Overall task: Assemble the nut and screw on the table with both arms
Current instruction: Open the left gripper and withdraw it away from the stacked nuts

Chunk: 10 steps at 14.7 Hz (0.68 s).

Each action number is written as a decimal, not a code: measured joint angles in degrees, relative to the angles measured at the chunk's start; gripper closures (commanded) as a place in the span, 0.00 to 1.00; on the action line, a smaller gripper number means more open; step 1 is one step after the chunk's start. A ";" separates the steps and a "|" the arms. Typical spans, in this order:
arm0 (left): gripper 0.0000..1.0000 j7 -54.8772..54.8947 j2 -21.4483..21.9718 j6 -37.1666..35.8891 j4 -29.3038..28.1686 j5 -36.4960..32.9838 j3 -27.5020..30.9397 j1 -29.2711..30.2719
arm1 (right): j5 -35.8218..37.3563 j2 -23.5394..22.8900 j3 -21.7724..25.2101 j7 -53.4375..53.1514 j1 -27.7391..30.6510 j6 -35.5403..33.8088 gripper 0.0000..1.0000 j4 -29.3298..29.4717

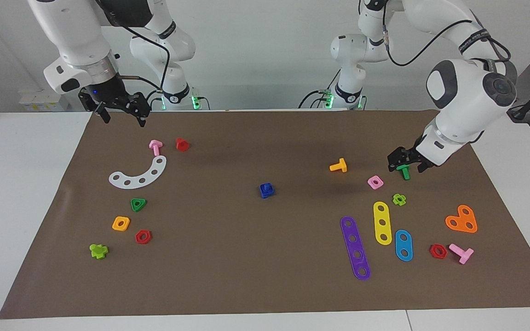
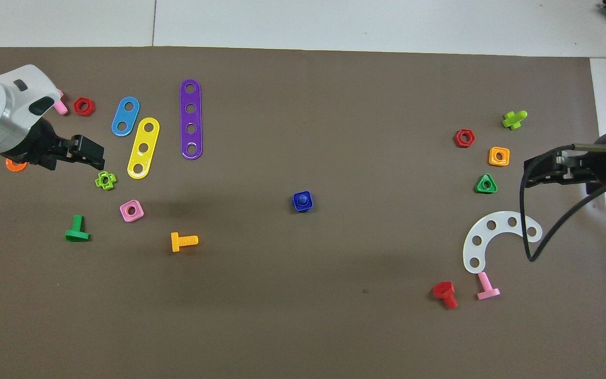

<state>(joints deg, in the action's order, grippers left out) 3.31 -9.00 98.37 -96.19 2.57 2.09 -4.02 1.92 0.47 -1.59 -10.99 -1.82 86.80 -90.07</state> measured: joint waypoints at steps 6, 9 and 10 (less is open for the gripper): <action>0.00 -0.06 13.72 -1.65 -6.80 -1.84 -0.03 2.16 | 0.00 0.00 0.00 0.00 0.00 2.20 0.00 0.18; 0.00 -0.06 15.30 -2.43 -4.86 -1.91 -0.08 2.25 | 0.00 0.00 0.00 0.00 0.00 2.20 0.00 0.15; 0.00 -0.06 15.22 -2.44 -4.19 -2.19 -0.11 2.25 | 0.00 0.00 0.00 0.00 0.00 2.19 0.00 0.13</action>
<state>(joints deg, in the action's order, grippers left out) 3.26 6.22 95.93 -100.38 0.38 1.98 -1.77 1.92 0.47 -1.59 -10.99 -1.82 88.99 -89.94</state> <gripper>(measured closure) 0.000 0.000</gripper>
